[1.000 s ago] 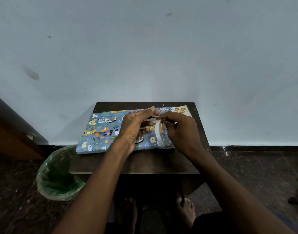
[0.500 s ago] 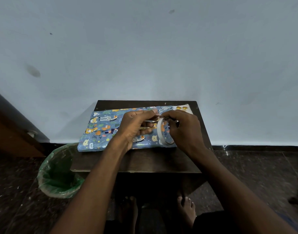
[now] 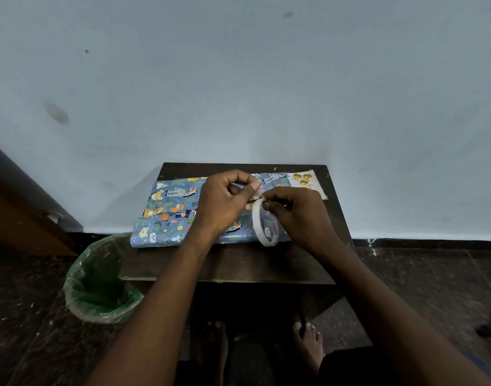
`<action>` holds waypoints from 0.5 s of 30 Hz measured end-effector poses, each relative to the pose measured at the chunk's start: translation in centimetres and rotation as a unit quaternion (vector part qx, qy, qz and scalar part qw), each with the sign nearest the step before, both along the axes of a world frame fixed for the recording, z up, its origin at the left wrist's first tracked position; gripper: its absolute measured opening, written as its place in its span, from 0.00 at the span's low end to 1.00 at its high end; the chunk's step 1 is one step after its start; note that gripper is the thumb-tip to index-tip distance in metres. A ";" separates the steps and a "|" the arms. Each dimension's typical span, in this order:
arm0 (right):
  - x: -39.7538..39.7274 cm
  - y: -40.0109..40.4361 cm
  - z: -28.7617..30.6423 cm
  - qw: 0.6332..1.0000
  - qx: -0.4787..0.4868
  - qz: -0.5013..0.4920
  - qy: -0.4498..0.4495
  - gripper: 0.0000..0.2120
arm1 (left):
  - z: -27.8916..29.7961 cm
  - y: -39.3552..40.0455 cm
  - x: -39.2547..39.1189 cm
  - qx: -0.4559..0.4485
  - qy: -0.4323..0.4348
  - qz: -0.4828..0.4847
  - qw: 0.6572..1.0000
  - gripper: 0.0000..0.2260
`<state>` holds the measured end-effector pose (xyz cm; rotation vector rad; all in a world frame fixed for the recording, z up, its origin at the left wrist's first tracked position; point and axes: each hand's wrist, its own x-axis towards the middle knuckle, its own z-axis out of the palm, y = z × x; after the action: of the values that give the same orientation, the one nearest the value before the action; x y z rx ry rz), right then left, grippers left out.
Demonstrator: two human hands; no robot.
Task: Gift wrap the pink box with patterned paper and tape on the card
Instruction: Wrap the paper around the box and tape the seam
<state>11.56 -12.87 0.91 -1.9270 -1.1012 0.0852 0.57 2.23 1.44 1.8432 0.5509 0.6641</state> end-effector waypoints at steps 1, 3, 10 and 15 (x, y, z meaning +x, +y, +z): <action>0.1 0.0 0.0 1.000 0.002 0.000 0.010 0.08 | -0.2 0.0 0.1 0.023 0.000 0.011 1.000 0.04; 0.2 0.1 0.1 1.000 0.000 0.011 0.024 0.08 | -0.2 -0.2 0.2 0.048 -0.012 0.035 0.998 0.04; -0.2 0.0 0.4 0.997 0.005 0.028 0.075 0.09 | 0.0 0.3 0.0 0.039 -0.029 0.028 0.998 0.03; -0.4 0.2 0.3 0.995 0.006 0.036 0.091 0.13 | 0.2 -0.1 0.0 -0.002 -0.036 -0.046 0.998 0.03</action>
<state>11.19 -12.62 1.21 -1.8293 -1.0466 0.2885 0.52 2.18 1.64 1.8225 0.4167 0.6649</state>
